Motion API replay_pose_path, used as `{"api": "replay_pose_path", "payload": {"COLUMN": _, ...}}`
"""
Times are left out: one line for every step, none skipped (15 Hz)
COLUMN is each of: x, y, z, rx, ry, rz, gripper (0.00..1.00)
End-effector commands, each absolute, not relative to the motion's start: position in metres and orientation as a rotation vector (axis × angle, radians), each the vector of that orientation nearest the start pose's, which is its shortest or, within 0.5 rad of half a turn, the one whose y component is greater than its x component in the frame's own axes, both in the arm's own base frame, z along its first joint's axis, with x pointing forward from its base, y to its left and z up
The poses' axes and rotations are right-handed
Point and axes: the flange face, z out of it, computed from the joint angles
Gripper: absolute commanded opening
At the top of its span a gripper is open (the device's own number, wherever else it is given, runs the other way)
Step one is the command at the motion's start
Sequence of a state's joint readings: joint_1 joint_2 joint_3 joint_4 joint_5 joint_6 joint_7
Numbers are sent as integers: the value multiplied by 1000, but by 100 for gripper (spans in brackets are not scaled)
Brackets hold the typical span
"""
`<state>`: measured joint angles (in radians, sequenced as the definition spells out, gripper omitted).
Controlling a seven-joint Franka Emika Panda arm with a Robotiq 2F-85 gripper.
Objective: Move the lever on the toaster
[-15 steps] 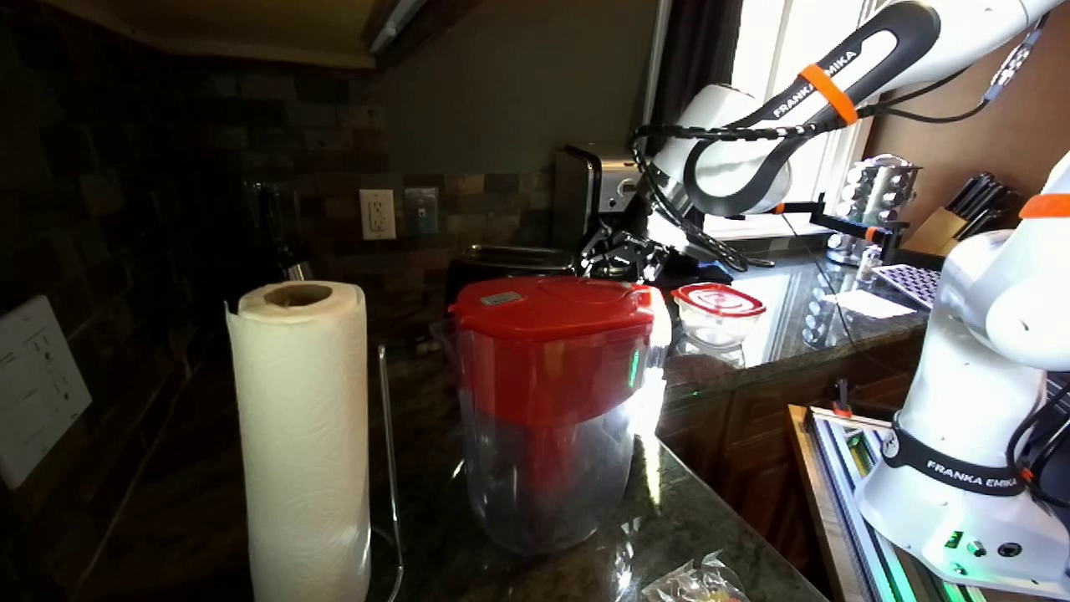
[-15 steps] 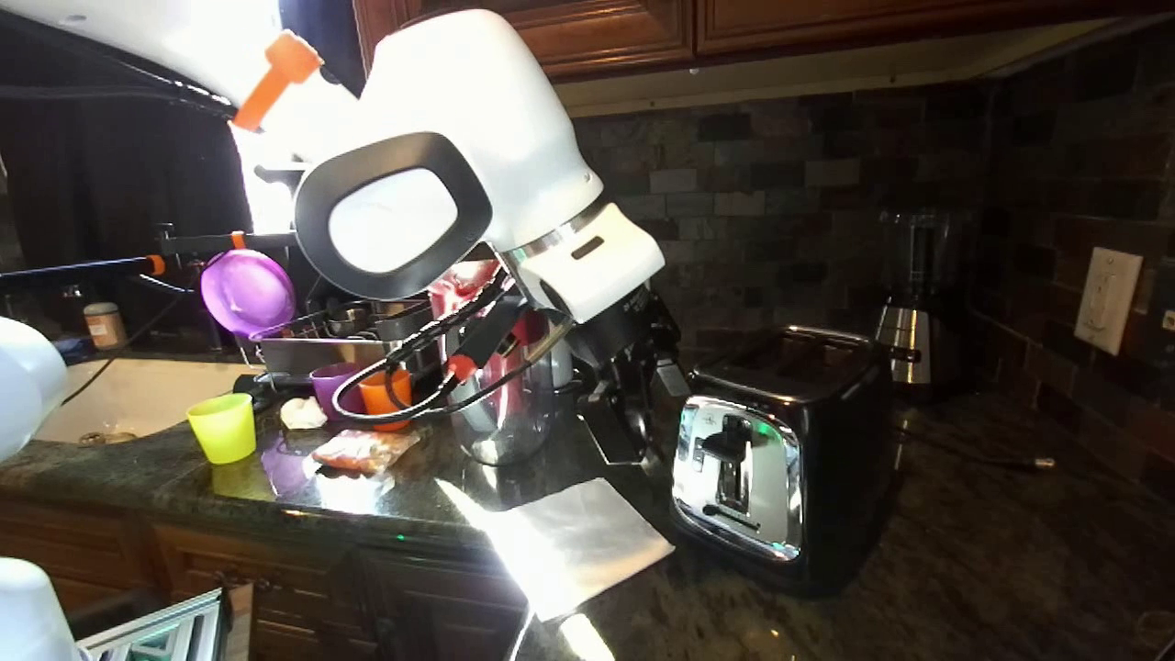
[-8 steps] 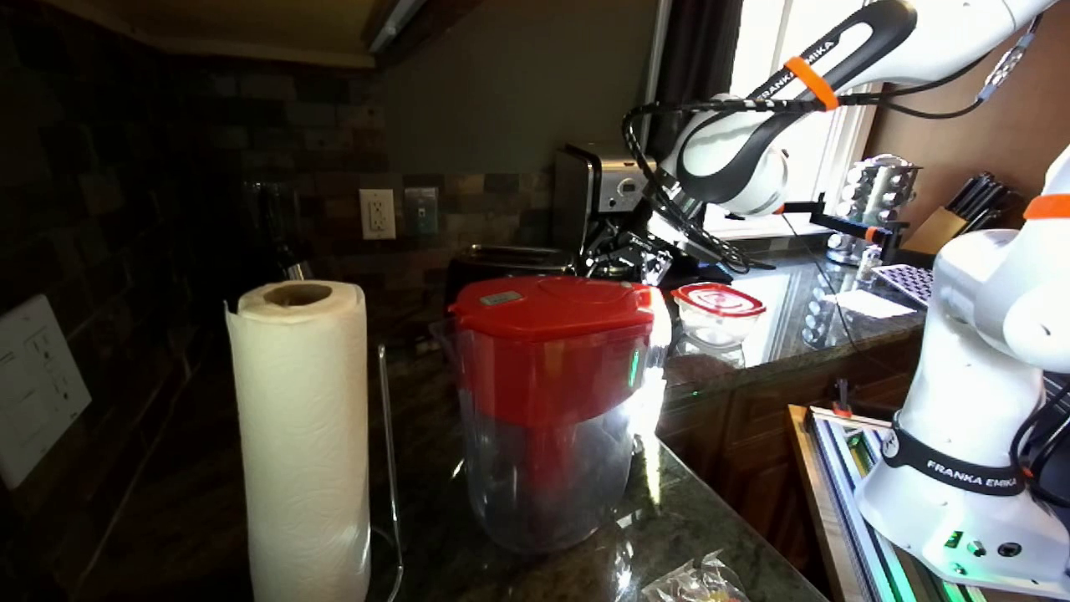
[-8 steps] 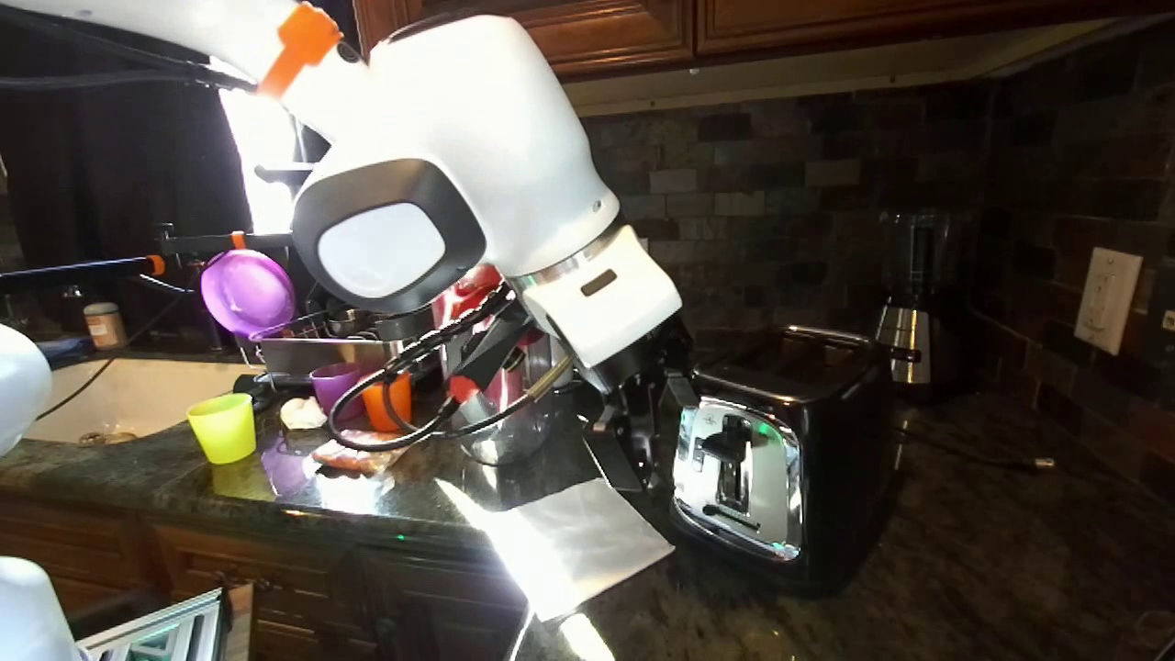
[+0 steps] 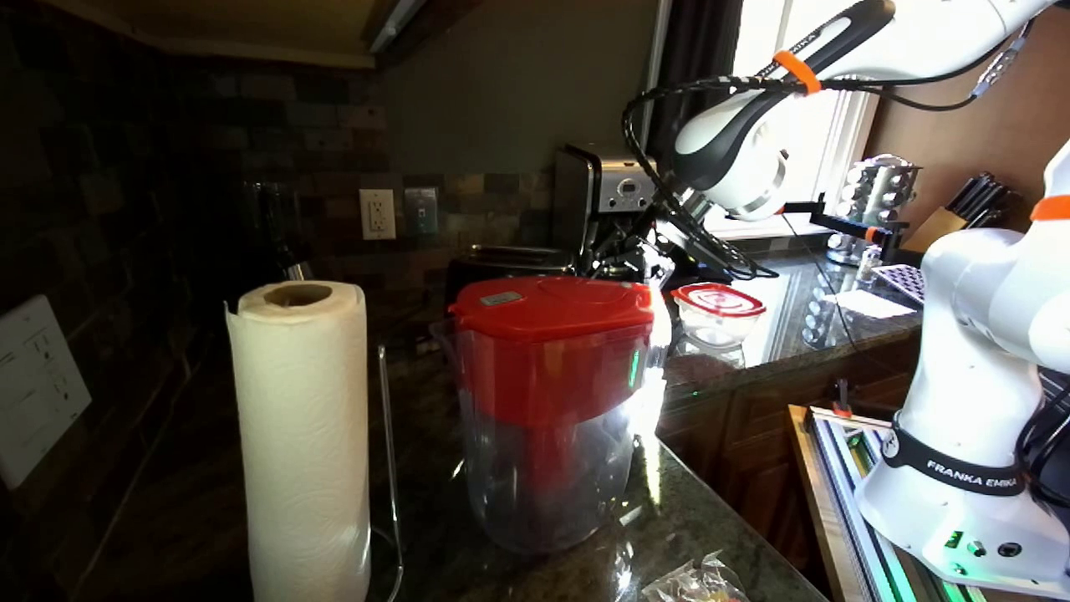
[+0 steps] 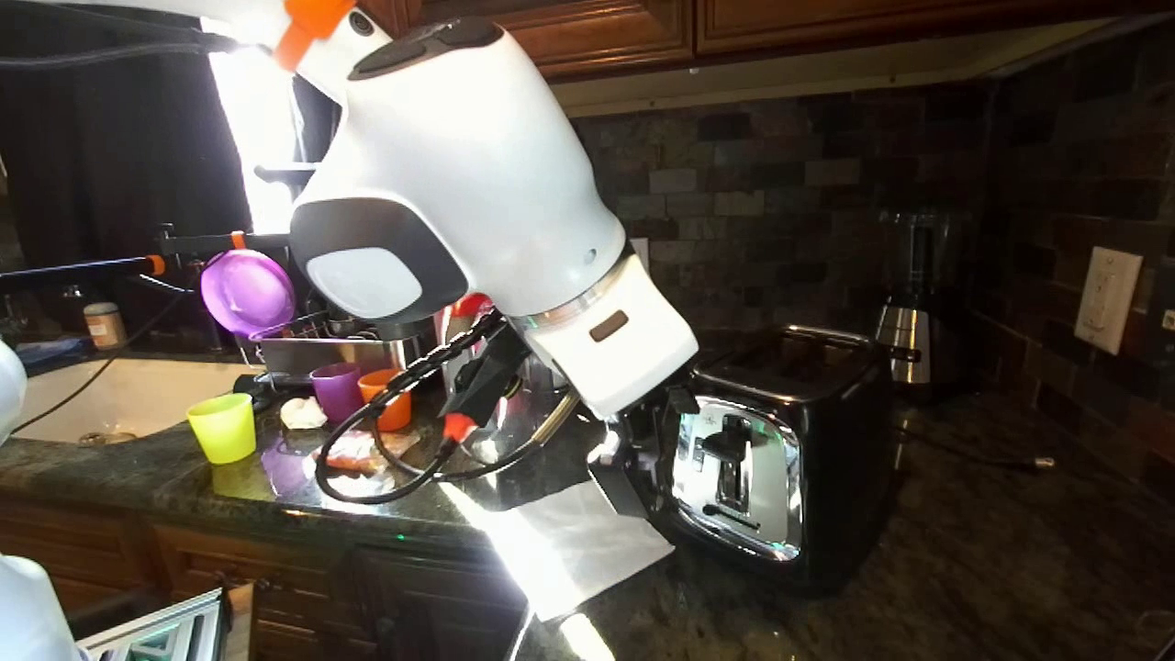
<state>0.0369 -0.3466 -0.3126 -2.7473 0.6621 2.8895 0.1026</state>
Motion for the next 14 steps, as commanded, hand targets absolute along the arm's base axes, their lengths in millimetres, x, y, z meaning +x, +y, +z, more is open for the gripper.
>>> {"api": "replay_pose_path", "payload": {"x": 379, "y": -151, "z": 355, "rx": -2332, "ry": 1274, "rz": -622, "gripper": 100}}
{"api": "replay_pose_path", "payload": {"x": 378, "y": -154, "z": 353, "rx": -2325, "ry": 1278, "rz": -622, "gripper": 100}}
{"api": "replay_pose_path", "payload": {"x": 376, "y": -156, "z": 351, "rx": -2313, "ry": 1281, "rz": -615, "gripper": 100}}
{"api": "replay_pose_path", "payload": {"x": 374, "y": -158, "z": 350, "rx": -2302, "ry": 1275, "rz": -611, "gripper": 100}}
{"api": "replay_pose_path", "payload": {"x": 372, "y": -161, "z": 348, "rx": -2290, "ry": 1278, "rz": -605, "gripper": 100}}
{"api": "replay_pose_path", "payload": {"x": 370, "y": -163, "z": 347, "rx": -2284, "ry": 1277, "rz": -599, "gripper": 100}}
{"api": "replay_pose_path", "payload": {"x": 369, "y": -165, "z": 345, "rx": -2274, "ry": 1282, "rz": -593, "gripper": 100}}
{"api": "replay_pose_path", "payload": {"x": 367, "y": -167, "z": 343, "rx": -2261, "ry": 1287, "rz": -585, "gripper": 100}}
{"api": "replay_pose_path", "payload": {"x": 365, "y": -168, "z": 342, "rx": -2251, "ry": 1277, "rz": -566, "gripper": 100}}
{"api": "replay_pose_path", "payload": {"x": 364, "y": -169, "z": 339, "rx": -2243, "ry": 1281, "rz": -556, "gripper": 100}}
{"api": "replay_pose_path", "payload": {"x": 363, "y": -170, "z": 338, "rx": -2232, "ry": 1278, "rz": -540, "gripper": 100}}
{"api": "replay_pose_path", "payload": {"x": 362, "y": -171, "z": 336, "rx": -2214, "ry": 1292, "rz": -526, "gripper": 100}}
{"api": "replay_pose_path", "payload": {"x": 361, "y": -171, "z": 335, "rx": -2201, "ry": 1298, "rz": -515, "gripper": 100}}
{"api": "replay_pose_path", "payload": {"x": 360, "y": -172, "z": 334, "rx": -2187, "ry": 1309, "rz": -511, "gripper": 100}}
